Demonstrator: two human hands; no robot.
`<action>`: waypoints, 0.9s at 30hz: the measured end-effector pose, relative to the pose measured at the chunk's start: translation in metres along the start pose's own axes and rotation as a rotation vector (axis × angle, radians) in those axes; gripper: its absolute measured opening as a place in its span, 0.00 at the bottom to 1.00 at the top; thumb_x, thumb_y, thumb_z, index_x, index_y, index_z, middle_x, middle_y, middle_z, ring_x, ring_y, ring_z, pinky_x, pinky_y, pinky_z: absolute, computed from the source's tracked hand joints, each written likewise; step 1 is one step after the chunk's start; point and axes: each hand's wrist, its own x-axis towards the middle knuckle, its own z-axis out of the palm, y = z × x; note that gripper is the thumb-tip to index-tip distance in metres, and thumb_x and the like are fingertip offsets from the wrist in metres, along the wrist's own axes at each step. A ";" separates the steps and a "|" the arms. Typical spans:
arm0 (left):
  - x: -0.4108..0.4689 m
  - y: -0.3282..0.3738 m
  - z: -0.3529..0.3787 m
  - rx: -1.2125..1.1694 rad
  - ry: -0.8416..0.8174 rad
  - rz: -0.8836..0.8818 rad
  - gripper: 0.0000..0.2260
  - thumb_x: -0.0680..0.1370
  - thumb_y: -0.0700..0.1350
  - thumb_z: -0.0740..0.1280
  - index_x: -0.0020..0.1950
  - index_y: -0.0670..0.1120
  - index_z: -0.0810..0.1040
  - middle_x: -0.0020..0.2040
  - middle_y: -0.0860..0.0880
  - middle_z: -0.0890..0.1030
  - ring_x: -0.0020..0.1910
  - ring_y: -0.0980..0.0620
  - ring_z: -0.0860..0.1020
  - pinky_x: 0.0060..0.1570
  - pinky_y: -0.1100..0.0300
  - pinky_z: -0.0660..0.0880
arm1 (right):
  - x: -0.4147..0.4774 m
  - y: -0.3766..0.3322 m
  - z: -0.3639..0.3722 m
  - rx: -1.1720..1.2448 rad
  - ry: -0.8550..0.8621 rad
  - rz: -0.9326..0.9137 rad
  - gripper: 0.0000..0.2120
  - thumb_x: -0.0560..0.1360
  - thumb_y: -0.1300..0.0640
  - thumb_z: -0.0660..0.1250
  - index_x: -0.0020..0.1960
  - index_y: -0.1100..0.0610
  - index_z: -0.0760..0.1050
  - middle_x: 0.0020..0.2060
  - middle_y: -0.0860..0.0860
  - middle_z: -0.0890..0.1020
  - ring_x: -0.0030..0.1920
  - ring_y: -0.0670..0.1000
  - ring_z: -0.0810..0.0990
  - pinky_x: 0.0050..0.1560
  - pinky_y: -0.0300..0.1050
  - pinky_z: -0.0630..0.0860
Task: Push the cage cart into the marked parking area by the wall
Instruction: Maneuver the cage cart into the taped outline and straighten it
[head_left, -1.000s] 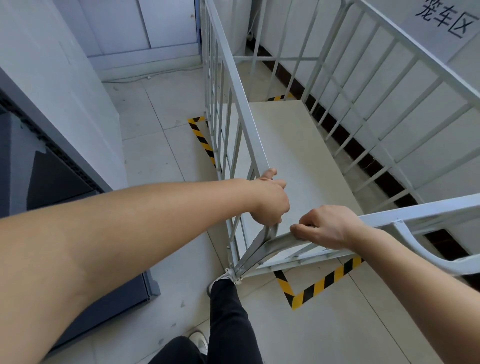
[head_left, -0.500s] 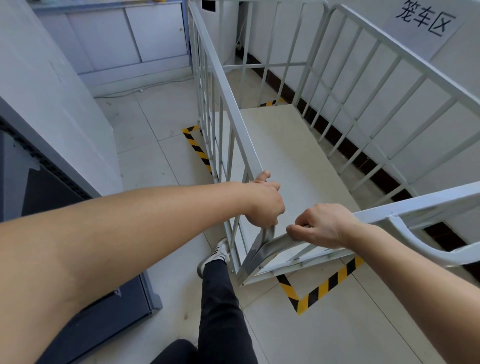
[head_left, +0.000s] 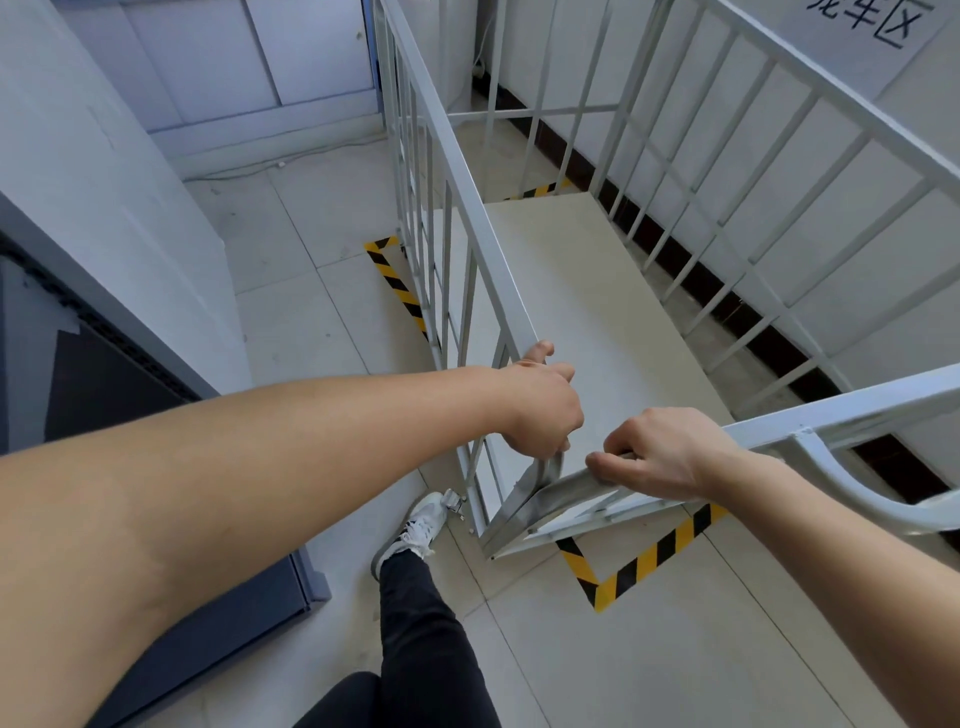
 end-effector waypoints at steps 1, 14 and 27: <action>-0.001 -0.001 0.000 -0.004 -0.002 -0.002 0.16 0.82 0.50 0.52 0.55 0.45 0.77 0.51 0.47 0.78 0.62 0.45 0.65 0.71 0.37 0.46 | 0.001 0.000 0.000 0.004 -0.002 -0.002 0.27 0.75 0.37 0.54 0.32 0.58 0.73 0.26 0.53 0.71 0.27 0.51 0.66 0.31 0.49 0.66; -0.001 -0.001 0.001 -0.005 -0.011 -0.008 0.15 0.82 0.50 0.53 0.55 0.45 0.77 0.52 0.47 0.78 0.62 0.44 0.65 0.71 0.38 0.45 | 0.001 -0.001 0.001 0.006 -0.003 -0.008 0.26 0.75 0.37 0.53 0.28 0.55 0.68 0.25 0.52 0.72 0.27 0.51 0.66 0.30 0.48 0.65; 0.001 0.001 -0.001 0.014 -0.034 -0.028 0.16 0.82 0.50 0.53 0.56 0.44 0.78 0.53 0.46 0.78 0.63 0.44 0.65 0.71 0.38 0.46 | 0.000 0.000 0.000 0.012 -0.002 -0.010 0.26 0.74 0.37 0.54 0.28 0.55 0.68 0.25 0.52 0.72 0.27 0.51 0.67 0.30 0.47 0.66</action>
